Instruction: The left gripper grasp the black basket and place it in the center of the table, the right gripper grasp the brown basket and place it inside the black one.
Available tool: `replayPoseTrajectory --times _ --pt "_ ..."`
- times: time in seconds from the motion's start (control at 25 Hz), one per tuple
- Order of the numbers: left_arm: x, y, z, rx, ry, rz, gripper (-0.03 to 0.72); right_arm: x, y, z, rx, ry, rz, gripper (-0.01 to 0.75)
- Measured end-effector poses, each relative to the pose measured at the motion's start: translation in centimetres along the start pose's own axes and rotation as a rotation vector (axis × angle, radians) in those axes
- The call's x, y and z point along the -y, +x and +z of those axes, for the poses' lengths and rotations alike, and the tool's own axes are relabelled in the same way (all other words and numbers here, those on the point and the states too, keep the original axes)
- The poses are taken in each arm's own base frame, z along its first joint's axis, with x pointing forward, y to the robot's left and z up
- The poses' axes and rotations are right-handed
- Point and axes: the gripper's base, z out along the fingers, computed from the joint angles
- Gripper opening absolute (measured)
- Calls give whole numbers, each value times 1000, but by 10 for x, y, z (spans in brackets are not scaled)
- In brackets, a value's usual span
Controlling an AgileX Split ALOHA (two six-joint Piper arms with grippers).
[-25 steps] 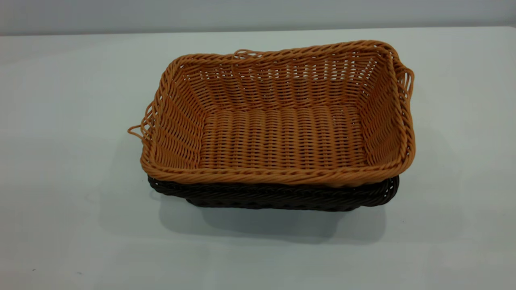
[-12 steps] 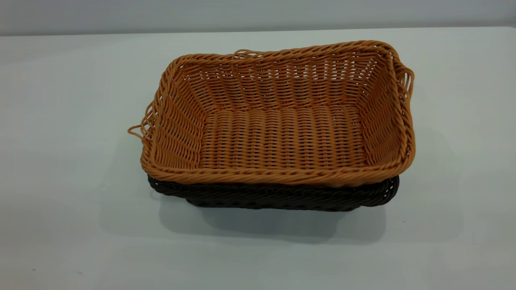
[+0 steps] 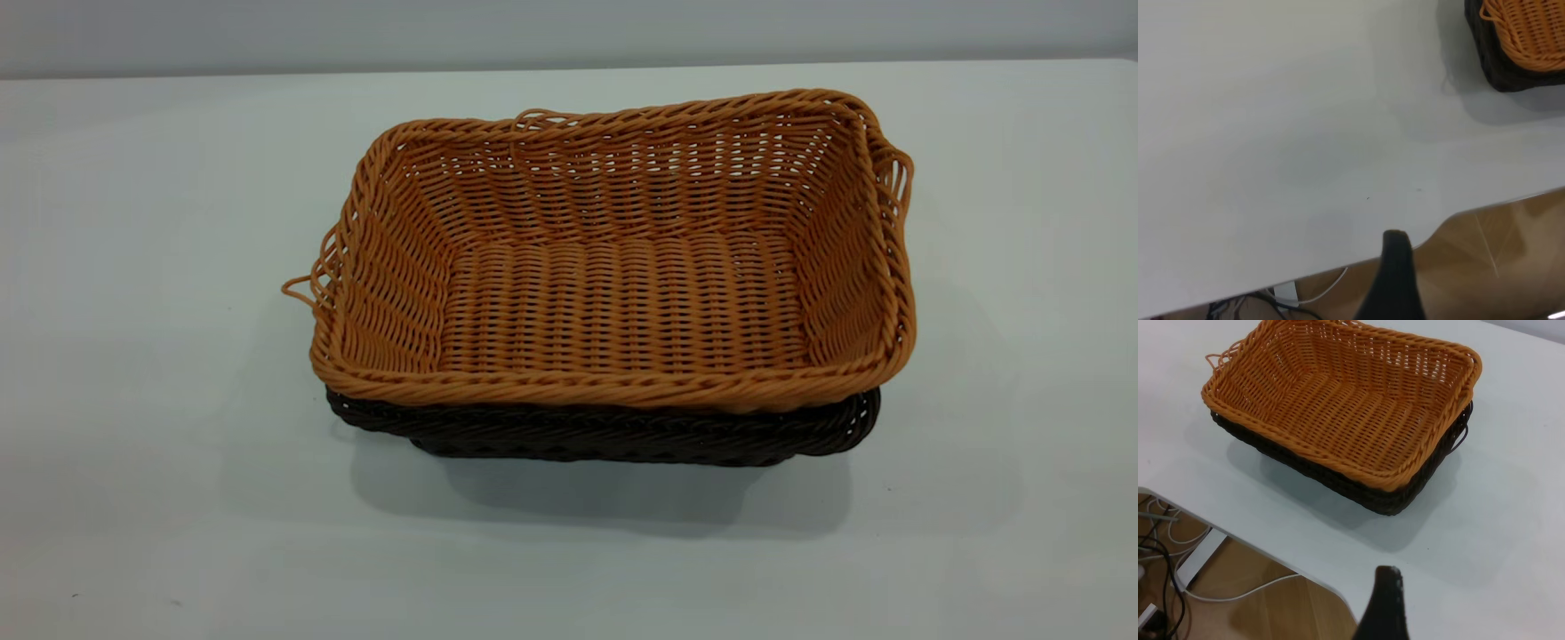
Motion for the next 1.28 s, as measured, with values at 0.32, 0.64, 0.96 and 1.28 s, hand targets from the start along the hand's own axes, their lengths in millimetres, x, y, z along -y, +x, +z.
replayPoseTrajectory --times 0.32,0.64,0.96,1.28 --pt "3 11 -14 124 -108 -70 582 0 0 0 1 -2 1 591" --pt "3 12 -15 135 -108 -80 582 -1 0 0 3 -7 3 591" --pt "3 12 -15 135 -107 -83 582 -1 0 0 3 -8 4 591" --pt "3 12 -15 135 -107 -83 582 0 -1 1 2 51 35 591"
